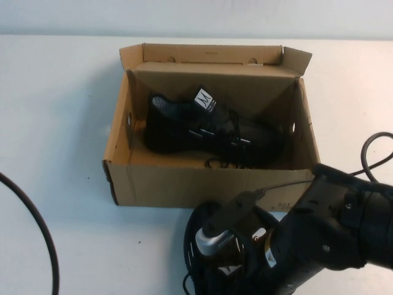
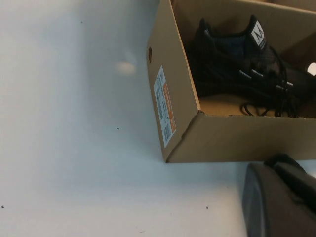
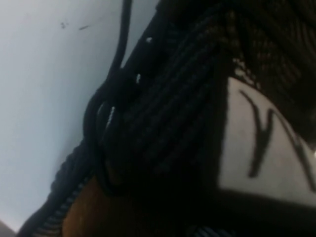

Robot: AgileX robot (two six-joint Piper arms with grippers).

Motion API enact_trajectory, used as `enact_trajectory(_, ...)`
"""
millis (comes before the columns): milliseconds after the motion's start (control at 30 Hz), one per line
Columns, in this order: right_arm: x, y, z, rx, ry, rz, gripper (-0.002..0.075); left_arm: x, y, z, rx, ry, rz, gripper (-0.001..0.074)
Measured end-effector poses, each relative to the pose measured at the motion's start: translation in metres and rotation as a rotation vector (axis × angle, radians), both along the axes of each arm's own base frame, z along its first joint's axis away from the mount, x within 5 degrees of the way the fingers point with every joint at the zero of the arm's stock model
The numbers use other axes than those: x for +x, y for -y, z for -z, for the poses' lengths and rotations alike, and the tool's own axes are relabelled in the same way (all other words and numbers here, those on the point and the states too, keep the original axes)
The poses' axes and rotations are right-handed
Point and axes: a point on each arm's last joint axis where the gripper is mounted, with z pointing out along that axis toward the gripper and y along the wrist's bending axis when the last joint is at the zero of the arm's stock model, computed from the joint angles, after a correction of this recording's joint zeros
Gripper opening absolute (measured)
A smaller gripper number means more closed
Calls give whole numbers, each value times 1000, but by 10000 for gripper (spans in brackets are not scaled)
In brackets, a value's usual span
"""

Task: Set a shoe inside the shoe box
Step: Pick up the shoe from the table

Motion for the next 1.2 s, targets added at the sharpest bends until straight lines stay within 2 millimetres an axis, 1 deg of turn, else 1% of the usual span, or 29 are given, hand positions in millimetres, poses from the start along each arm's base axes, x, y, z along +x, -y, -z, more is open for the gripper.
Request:
enact_trajectory(67,1,1,0,-13,17,-14,34,0,0,0,0,0,0,-2)
enact_trajectory(167,4,3,-1,-49,56,-47,8,0,0,0,0,-2,1,-2)
enact_trajectory(300,7,5,-2,-91,111,-169,4,0,0,0,0,-2,1,-2)
enact_trajectory(467,11,6,-3,-152,210,-436,4,0,0,0,0,-2,1,-2)
enact_trajectory(567,17,7,-4,-196,284,-532,4,0,0,0,0,-2,1,-2)
enact_trajectory(700,21,8,-5,-235,341,-583,3,0,0,0,1,-4,1,-2)
enact_trajectory(833,22,8,-5,-240,343,-573,7,0,0,0,1,-5,2,-2)
enact_trajectory(900,21,9,-5,-244,336,-564,39,0,0,0,1,-5,2,-2)
enact_trajectory(933,21,9,-5,-247,329,-555,70,0,0,0,1,-5,2,-2)
enact_trajectory(1000,20,11,-5,-253,312,-535,150,0,0,0,1,-6,2,-2)
enact_trajectory(1100,18,13,-4,-266,275,-501,306,0,0,1,2,-8,2,-2)
enact_trajectory(1200,16,16,-3,-286,241,-456,388,-1,0,1,2,-9,3,-2)
